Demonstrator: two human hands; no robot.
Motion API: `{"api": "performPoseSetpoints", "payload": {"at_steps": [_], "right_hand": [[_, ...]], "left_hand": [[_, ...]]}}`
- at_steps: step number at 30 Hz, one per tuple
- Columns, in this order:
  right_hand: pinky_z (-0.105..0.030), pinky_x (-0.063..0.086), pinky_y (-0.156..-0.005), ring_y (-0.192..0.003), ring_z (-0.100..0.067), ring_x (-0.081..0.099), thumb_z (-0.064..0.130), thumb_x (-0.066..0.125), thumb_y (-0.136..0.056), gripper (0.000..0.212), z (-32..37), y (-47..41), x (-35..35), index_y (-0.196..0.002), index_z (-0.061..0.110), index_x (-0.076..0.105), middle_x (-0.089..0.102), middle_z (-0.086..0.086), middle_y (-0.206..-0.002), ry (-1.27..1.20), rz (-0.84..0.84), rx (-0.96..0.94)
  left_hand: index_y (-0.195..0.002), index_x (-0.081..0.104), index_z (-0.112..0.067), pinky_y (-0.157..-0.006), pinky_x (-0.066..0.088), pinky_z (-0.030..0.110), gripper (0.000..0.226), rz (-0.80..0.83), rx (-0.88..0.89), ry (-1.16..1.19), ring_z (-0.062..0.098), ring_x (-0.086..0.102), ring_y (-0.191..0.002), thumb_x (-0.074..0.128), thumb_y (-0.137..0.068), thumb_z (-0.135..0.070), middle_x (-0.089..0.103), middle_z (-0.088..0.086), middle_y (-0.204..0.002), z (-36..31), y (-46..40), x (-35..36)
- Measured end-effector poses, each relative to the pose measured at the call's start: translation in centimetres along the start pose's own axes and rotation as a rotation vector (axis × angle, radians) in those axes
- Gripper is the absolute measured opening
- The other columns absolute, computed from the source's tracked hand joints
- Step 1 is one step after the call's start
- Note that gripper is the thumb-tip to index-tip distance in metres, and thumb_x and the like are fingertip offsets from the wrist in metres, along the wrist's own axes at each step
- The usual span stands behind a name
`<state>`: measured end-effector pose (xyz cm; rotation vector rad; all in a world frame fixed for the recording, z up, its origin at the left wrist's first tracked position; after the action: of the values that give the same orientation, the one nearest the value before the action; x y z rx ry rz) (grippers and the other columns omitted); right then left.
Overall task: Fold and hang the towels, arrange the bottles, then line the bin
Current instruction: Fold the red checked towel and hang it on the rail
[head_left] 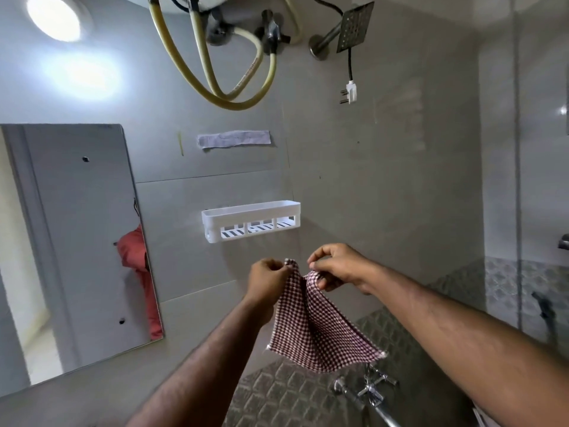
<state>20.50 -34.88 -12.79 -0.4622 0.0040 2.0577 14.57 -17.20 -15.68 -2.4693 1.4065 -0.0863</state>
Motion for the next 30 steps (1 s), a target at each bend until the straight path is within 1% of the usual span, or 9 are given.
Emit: {"api": "performPoseSetpoints", "payload": {"at_steps": [4,10,12,15,18,22,25,28,30], "right_hand": [[-0.030,0.058,-0.069,-0.079,-0.022,0.077,0.019,0.062,-0.099,0.011,0.7,0.4,0.2,-0.101,0.013,0.072,0.080,-0.010,-0.090,-0.001,0.045,-0.012],[-0.021,0.055,-0.065,-0.085,-0.018,0.077,0.004,0.065,-0.096,0.017,0.8,1.6,-1.2,-0.112,0.003,0.070,0.080,-0.012,-0.100,0.020,0.051,-0.081],[-0.022,0.058,-0.067,-0.082,-0.018,0.077,0.005,0.070,-0.094,0.014,0.7,1.7,-1.5,-0.108,0.004,0.072,0.080,-0.010,-0.093,-0.022,0.005,-0.101],[-0.035,0.061,-0.089,-0.089,-0.015,0.075,0.012,0.077,-0.090,0.009,0.5,1.2,-2.0,-0.098,0.012,0.078,0.080,-0.003,-0.092,0.015,-0.092,-0.128],[-0.038,0.057,-0.098,-0.101,-0.015,0.072,0.025,0.082,-0.085,0.010,0.6,0.8,-2.2,-0.093,0.019,0.080,0.080,0.003,-0.095,0.060,-0.169,-0.163],[-0.041,0.050,-0.103,-0.117,-0.018,0.063,0.043,0.085,-0.079,0.038,1.2,0.9,-3.3,-0.111,0.028,0.069,0.069,0.001,-0.119,0.050,-0.046,-0.161],[-0.043,0.044,-0.112,-0.123,-0.018,0.060,0.040,0.092,-0.071,0.069,0.7,1.2,-5.6,-0.130,0.025,0.059,0.066,0.001,-0.130,0.221,0.158,0.015],[-0.040,0.044,-0.112,-0.117,-0.019,0.066,0.031,0.088,-0.078,0.043,0.0,1.9,-7.8,-0.114,0.013,0.073,0.076,0.001,-0.116,0.406,0.246,0.065],[-0.035,0.047,-0.098,-0.108,-0.017,0.068,0.030,0.084,-0.081,0.032,-0.3,2.1,-8.5,-0.108,0.015,0.074,0.078,0.003,-0.110,0.159,0.139,-0.005]], "left_hand": [[-0.096,0.074,0.006,-0.056,0.054,0.025,0.010,0.064,0.045,0.062,0.019,0.069,-0.071,0.071,-0.093,-0.004,0.076,0.019,-0.084,-1.1,1.4,1.9],[-0.098,0.077,0.001,-0.079,0.061,0.039,0.011,0.102,0.044,0.105,0.031,0.076,-0.090,0.072,-0.093,-0.007,0.079,0.019,-0.092,-1.7,1.7,2.5],[-0.100,0.077,0.000,-0.076,0.062,0.037,0.012,0.136,0.036,0.118,0.032,0.077,-0.091,0.070,-0.095,-0.008,0.079,0.018,-0.092,-1.8,2.0,2.6],[-0.102,0.075,0.001,-0.059,0.057,0.024,0.015,0.177,0.023,0.167,0.019,0.077,-0.075,0.066,-0.099,-0.011,0.079,0.014,-0.087,-2.4,2.8,2.8],[-0.111,0.070,0.001,-0.062,0.057,0.020,0.018,0.241,0.050,0.188,0.015,0.077,-0.079,0.069,-0.098,-0.011,0.079,0.014,-0.096,-2.9,3.3,3.2],[-0.116,0.064,0.004,-0.068,0.058,0.020,0.019,0.292,0.095,0.184,0.014,0.077,-0.084,0.064,-0.098,0.000,0.078,0.014,-0.102,-3.7,3.5,3.3],[-0.112,0.065,0.002,-0.067,0.058,0.021,0.013,0.305,0.140,0.208,0.014,0.075,-0.083,0.061,-0.100,0.000,0.078,0.011,-0.100,-4.5,3.5,3.2],[-0.112,0.065,-0.003,-0.065,0.057,0.023,0.011,0.260,0.158,0.232,0.015,0.074,-0.084,0.059,-0.102,-0.004,0.078,0.012,-0.102,-4.8,3.2,3.0],[-0.112,0.065,-0.007,-0.064,0.057,0.024,0.011,0.213,0.196,0.224,0.016,0.073,-0.084,0.058,-0.104,-0.009,0.078,0.012,-0.104,-5.0,3.1,2.9]]}}
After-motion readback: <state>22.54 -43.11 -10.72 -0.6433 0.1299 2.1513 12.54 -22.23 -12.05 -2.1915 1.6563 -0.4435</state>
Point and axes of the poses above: each hand's wrist, its own y-axis away from the middle knuckle, its own x-axis out of the palm, z = x × y, the point moved 1 cm from there along -y, towards the middle knuckle
